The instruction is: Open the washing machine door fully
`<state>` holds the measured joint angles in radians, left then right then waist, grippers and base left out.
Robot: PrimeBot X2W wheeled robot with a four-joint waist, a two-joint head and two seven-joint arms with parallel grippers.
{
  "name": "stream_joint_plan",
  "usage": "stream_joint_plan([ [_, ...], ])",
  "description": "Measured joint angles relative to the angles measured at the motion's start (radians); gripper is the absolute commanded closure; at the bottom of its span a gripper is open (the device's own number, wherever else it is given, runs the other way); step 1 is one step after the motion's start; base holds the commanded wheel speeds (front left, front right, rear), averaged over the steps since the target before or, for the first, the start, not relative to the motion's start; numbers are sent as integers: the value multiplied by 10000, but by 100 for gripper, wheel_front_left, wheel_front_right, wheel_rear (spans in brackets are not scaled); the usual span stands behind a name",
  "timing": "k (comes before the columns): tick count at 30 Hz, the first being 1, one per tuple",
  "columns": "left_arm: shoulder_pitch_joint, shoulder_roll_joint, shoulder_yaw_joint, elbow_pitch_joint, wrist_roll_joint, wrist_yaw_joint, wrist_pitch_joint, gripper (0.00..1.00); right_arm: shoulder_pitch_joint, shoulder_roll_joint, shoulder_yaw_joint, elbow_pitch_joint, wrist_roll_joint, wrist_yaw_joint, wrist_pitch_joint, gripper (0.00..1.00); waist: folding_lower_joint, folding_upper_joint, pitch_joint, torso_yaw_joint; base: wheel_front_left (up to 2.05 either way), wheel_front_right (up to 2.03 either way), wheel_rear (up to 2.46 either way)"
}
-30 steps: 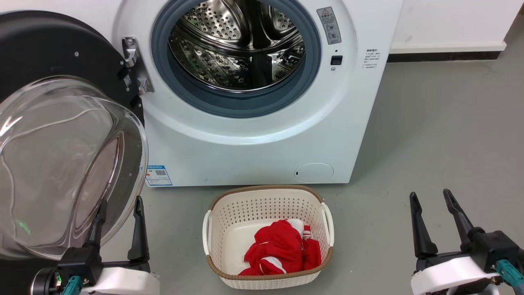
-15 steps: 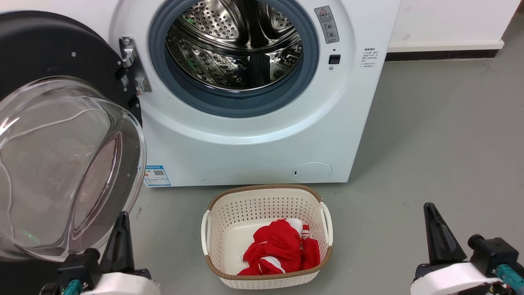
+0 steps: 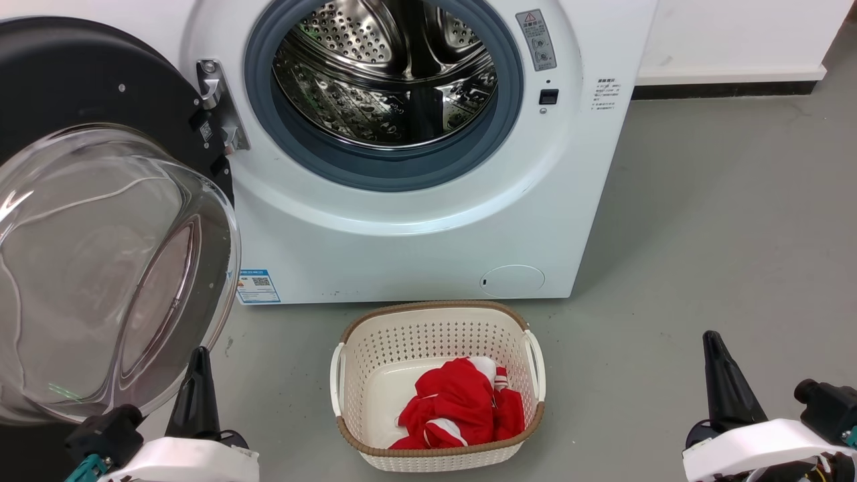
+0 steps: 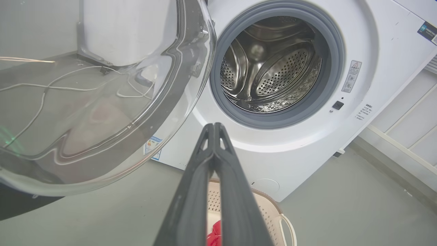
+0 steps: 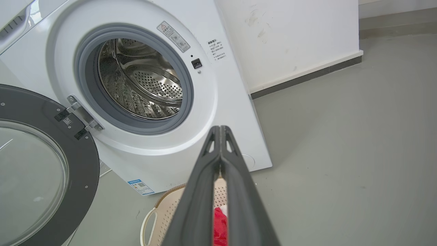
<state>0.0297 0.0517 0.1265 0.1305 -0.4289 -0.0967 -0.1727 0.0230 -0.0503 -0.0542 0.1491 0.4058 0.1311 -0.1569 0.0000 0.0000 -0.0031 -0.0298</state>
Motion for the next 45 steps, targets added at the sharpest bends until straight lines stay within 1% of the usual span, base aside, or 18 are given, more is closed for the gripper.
stream_joint_plan([
  [15, -248, -2, -42, 222, -2454, -21, 571, 100, -240, 0, -109, 194, 2495, 0, 541, 100, 0, 0, 9, 41, 0, 0, 0],
  [32, -544, -2, -69, 443, -4788, -105, 1137, 100, -481, 0, -238, 393, 4882, 0, 1064, 100, 1, 0, 18, 88, 0, 0, 0],
  [33, -548, -4, -71, 491, -5143, -107, 1233, 100, -517, 0, -261, 426, 5246, 0, 1164, 100, 0, 0, 20, 96, 0, 0, 0],
  [45, -735, -6, -81, 625, -6543, -176, 1572, 100, -678, 0, -326, 522, 6677, -2, 1492, 100, 1, 0, 27, 130, 0, 0, 0],
])
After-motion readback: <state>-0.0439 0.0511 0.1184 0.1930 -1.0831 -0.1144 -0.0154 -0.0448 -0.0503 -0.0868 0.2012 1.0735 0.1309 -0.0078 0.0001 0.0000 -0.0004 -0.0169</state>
